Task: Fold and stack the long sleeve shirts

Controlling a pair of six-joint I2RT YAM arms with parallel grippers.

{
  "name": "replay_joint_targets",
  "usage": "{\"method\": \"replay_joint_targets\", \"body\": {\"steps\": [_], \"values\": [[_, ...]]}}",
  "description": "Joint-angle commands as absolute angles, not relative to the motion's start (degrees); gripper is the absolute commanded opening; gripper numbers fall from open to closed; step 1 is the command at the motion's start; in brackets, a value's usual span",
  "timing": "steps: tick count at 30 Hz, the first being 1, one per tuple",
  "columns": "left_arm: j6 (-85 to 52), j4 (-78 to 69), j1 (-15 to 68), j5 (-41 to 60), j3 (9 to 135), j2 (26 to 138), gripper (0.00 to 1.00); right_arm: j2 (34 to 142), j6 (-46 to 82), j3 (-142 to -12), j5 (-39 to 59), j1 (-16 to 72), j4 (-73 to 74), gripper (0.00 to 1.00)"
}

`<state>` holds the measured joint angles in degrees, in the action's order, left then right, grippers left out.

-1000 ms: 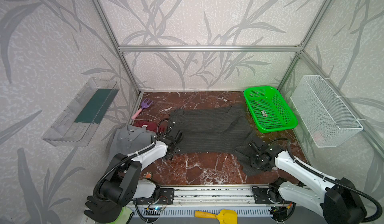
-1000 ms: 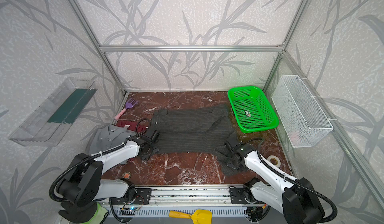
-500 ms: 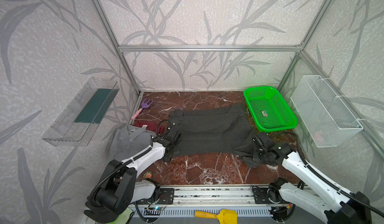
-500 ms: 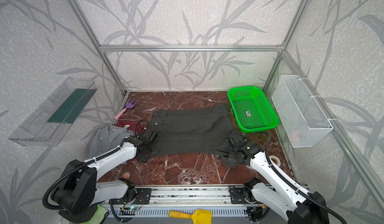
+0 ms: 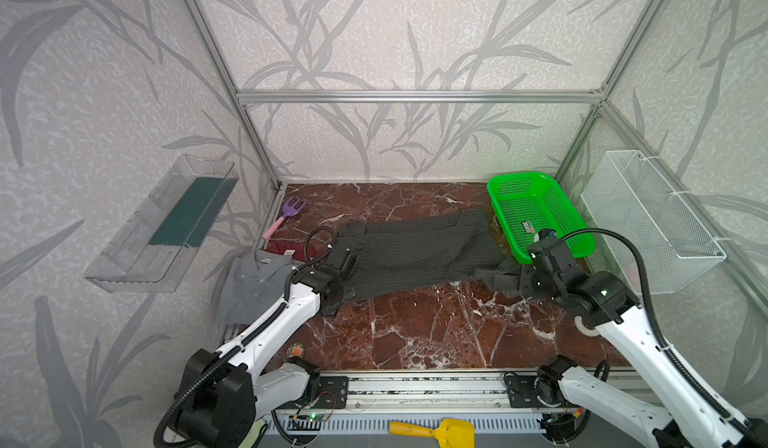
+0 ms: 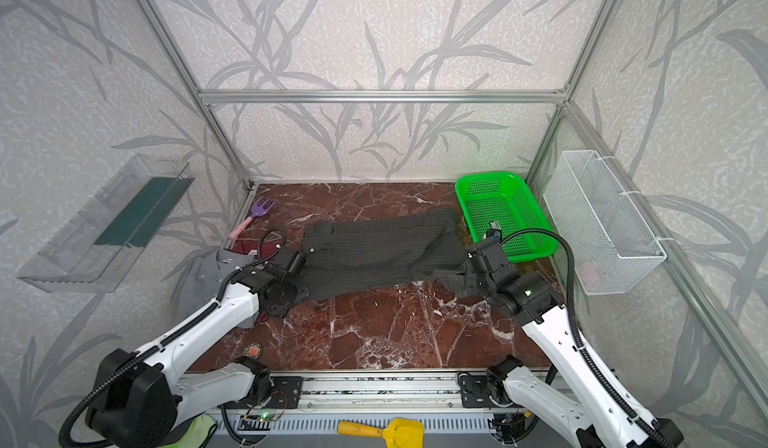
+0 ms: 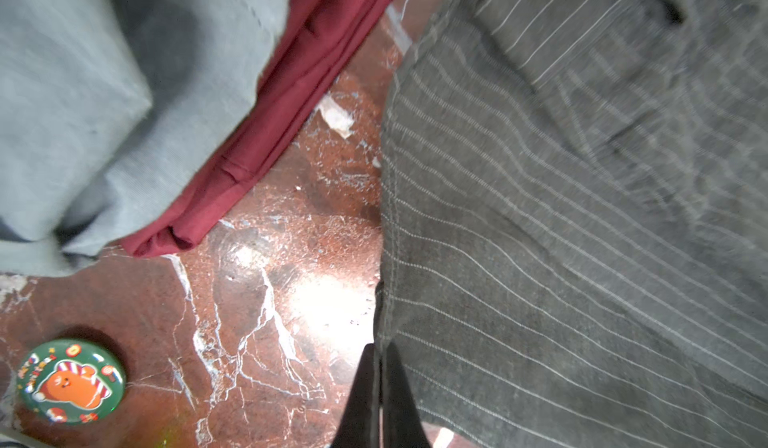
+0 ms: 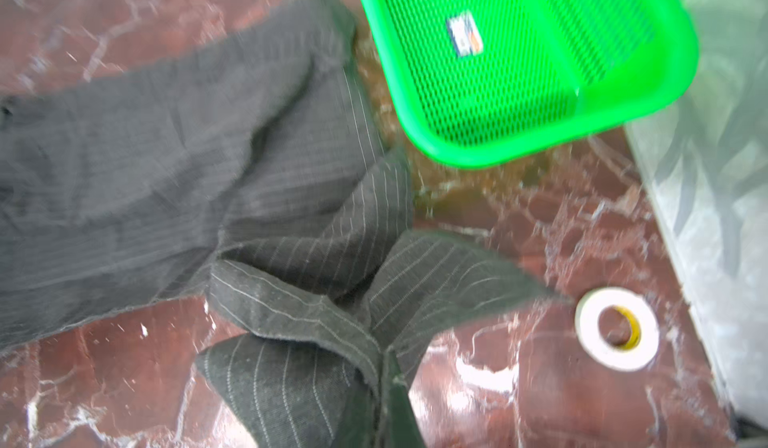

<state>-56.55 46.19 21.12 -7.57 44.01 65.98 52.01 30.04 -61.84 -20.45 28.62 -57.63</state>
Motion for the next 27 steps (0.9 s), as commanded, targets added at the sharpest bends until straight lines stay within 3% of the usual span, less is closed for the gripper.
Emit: {"method": "replay_joint_targets", "body": {"steps": [1,17,27], "values": [[-55.46,49.67,20.07,-8.77,47.45,67.18,0.0,54.29,24.26,-65.26,-23.51,28.91,-53.88,0.0],[-49.76,52.35,13.86,-9.05,65.4,87.3,0.0,73.12,18.35,-74.16,-27.22,28.89,-42.71,0.0],[-47.24,53.54,11.24,-8.87,74.59,100.45,0.0,85.58,16.24,-82.54,-30.18,28.56,-43.18,0.0]]}}
